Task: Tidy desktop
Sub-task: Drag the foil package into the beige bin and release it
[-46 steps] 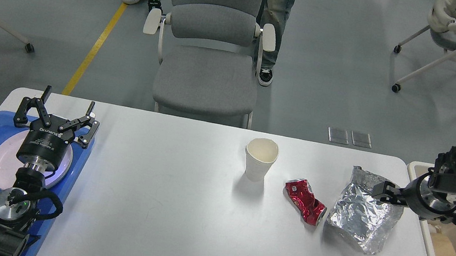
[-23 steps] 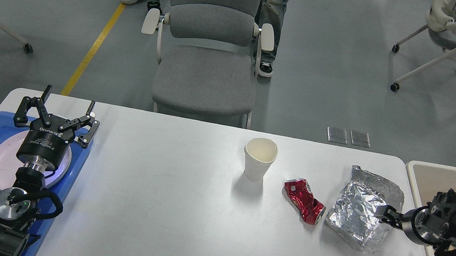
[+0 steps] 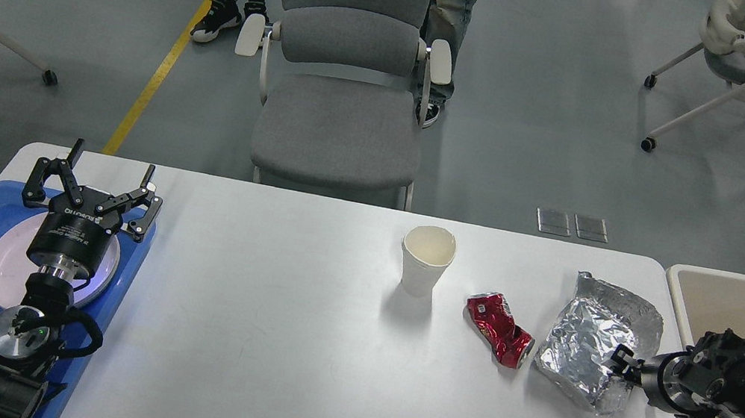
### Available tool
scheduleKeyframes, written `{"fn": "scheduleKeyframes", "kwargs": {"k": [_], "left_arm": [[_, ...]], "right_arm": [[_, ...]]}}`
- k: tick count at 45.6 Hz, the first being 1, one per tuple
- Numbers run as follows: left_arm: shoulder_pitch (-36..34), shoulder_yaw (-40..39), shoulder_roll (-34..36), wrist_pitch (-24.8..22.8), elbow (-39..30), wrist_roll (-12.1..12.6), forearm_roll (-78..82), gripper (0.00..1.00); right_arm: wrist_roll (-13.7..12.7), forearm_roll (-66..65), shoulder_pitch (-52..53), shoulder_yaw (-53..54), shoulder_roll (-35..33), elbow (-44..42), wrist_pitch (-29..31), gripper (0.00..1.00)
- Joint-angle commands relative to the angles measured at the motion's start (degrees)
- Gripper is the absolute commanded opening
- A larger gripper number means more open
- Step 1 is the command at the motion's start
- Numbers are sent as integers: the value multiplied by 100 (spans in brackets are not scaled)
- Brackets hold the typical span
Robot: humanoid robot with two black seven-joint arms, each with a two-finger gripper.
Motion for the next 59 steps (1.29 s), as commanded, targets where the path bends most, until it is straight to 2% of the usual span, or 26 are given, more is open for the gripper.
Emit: {"fn": "scheduleKeyframes", "kwargs": {"k": [1,5,10,17,27,30,34,37,43,53,59], "left_arm": [[1,0,0,0,0,0,0,96],[1,0,0,0,0,0,0,96],[1,0,0,0,0,0,0,96],[1,0,0,0,0,0,0,96],[1,0,0,0,0,0,0,96],[1,0,0,0,0,0,0,96],[1,0,0,0,0,0,0,96],[1,0,0,0,0,0,0,96],[1,0,0,0,0,0,0,96],[1,0,0,0,0,0,0,96],[1,0,0,0,0,0,0,96]], "right_arm": [[-2,-10,23,0,-22,215,-240,0],[-2,-37,14,-9,13,251,-477,0],[-29,-72,6,-9,13,259,-504,0],[-239,-63,32,-9,-13,435,-487,0],[-327,-72,225,-9,-66,734,-487,0],[-485,-98,409,-88,-162,961,-487,0],[-775,-107,892,-176,-504,1672,-522,0],[-872,-177,1357,-377,-821,2305,-522,0],[-872,-221,2666,-1256,-1287,3562,-487,0],[-802,-169,5022,-2715,-1630,5584,-469,0],[-723,-160,6166,-3313,-1727,6323,-267,0]]}}
